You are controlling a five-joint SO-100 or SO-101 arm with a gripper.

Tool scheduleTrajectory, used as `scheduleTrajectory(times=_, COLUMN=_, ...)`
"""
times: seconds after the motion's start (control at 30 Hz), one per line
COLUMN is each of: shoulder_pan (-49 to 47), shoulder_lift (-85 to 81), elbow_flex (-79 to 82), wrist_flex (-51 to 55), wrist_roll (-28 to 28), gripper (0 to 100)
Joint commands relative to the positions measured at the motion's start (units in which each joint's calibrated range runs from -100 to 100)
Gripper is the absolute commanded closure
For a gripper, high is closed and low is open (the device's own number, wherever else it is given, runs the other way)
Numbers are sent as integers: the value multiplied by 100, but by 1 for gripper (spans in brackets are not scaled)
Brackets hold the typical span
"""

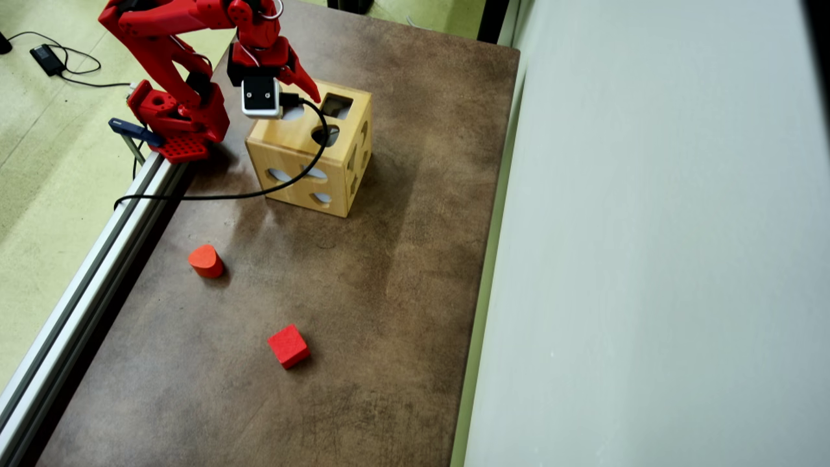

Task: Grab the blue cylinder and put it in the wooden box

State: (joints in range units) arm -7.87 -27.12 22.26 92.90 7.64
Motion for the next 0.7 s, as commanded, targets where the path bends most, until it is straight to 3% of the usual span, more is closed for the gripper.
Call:
scheduleTrajectory(times=0.0, shoulder_pan=14, shoulder_lift=-95, elbow_flex=-61, wrist_flex=11, wrist_roll=-15, gripper=64)
scheduleTrajectory(times=0.17, shoulder_pan=14, shoulder_lift=-919, elbow_flex=-106, wrist_flex=19, wrist_roll=-20, gripper=64)
scheduleTrajectory(times=0.67, shoulder_pan=22, shoulder_lift=-5921, elbow_flex=297, wrist_flex=3, wrist_roll=0, gripper=65)
